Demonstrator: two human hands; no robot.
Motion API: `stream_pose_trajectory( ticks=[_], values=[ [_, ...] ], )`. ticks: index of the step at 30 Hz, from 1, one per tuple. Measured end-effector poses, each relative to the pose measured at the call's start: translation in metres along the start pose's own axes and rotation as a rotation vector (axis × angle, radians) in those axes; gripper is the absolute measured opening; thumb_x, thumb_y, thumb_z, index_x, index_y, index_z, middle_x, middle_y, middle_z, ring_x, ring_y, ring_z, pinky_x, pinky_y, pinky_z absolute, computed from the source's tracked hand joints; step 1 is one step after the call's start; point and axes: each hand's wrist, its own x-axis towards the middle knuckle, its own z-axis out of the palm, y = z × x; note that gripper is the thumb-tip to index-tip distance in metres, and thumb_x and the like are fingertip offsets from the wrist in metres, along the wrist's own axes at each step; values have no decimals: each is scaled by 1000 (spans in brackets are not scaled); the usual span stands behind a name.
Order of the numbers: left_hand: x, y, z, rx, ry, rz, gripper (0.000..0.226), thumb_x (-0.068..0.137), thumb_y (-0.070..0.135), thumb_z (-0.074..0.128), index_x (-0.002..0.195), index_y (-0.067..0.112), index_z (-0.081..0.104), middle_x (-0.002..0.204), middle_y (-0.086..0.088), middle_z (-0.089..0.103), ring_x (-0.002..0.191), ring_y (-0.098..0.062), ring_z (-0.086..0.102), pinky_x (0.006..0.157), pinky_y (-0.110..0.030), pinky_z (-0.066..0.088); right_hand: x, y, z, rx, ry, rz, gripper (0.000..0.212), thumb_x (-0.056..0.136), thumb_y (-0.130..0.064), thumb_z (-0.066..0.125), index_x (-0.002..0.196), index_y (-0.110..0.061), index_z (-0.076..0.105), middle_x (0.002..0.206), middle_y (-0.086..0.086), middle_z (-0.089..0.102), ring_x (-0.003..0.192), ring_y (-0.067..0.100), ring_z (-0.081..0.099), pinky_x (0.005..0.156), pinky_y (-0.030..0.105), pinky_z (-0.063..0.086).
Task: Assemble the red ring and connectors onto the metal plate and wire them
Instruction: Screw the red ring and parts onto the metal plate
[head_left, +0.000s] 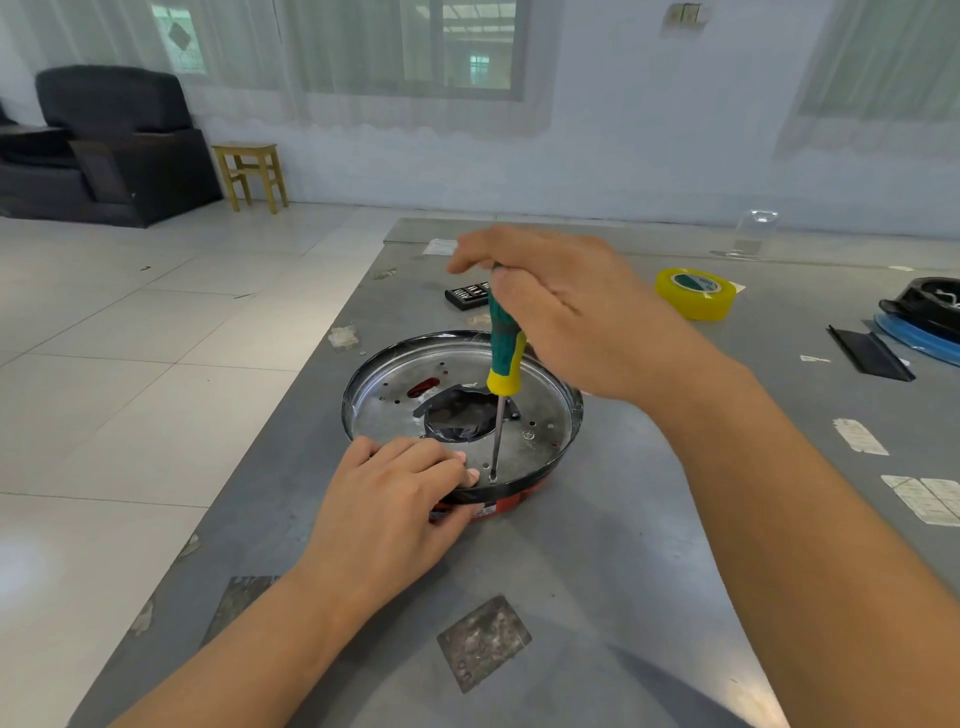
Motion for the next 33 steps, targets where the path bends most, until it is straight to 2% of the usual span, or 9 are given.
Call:
stream_pose_trajectory(
  ticks=[2,7,9,13,17,20,26,30,33],
  values=[
    [0,0,0,1,3,3,19,77,34,90,92,29,78,104,14,76,94,-16,74,68,-39,50,1,4,-5,152,-59,15,36,101,-36,41,127,-48,63,118,-12,73,100,10,71,85,31,58],
    [-1,0,0,-4,7,-3,21,77,34,90,94,29,79,105,15,76,95,-16,74,68,-40,50,0,10,16,-63,185,-8,23,97,-51,62,90,-30,69,67,-8,57,65,8,53,61,28,43],
    [-1,0,0,-4,5,-5,21,77,33,91,93,29,79,105,15,76,96,-17,74,68,-40,49,0,12,18,-123,199,-24,26,103,-42,50,98,-25,68,80,-9,60,77,10,55,72,35,48],
    [0,1,-1,2,2,-9,20,77,32,90,93,28,79,103,14,76,95,-17,74,68,-41,50,0,10,2,346,-69,27,42,99,-26,39,131,-32,65,138,-12,62,126,7,59,108,41,49],
    [0,2,-1,7,8,-10,19,78,33,90,92,28,78,102,14,76,92,-17,73,67,-40,49,-4,5,9,176,28,-66,23,102,-32,58,123,-40,65,92,-15,68,82,6,68,76,23,56],
    [-1,2,-1,-1,12,-16,19,77,33,90,91,27,77,101,15,76,93,-17,73,67,-39,47,-3,3,22,-60,247,-62,15,100,-36,58,103,-28,70,79,-12,59,73,9,54,69,33,48],
    [-2,1,0,-1,17,-13,17,80,34,88,91,29,77,100,15,75,93,-16,73,67,-37,46,-4,4,10,502,-55,63,42,98,-32,45,136,-42,61,129,-10,68,116,13,68,98,42,57],
    [-2,1,2,8,24,-9,17,79,34,88,91,28,77,100,15,75,92,-17,72,67,-38,46,-7,-2,26,146,204,40,15,93,-46,67,104,-37,71,75,-16,64,72,5,63,67,23,48],
    [-2,0,2,6,17,-13,18,78,34,88,91,29,77,101,16,75,92,-16,72,67,-37,44,-7,-8,32,-96,369,24,25,97,-49,55,86,-26,59,75,-13,58,74,9,53,65,32,42]
  ],
)
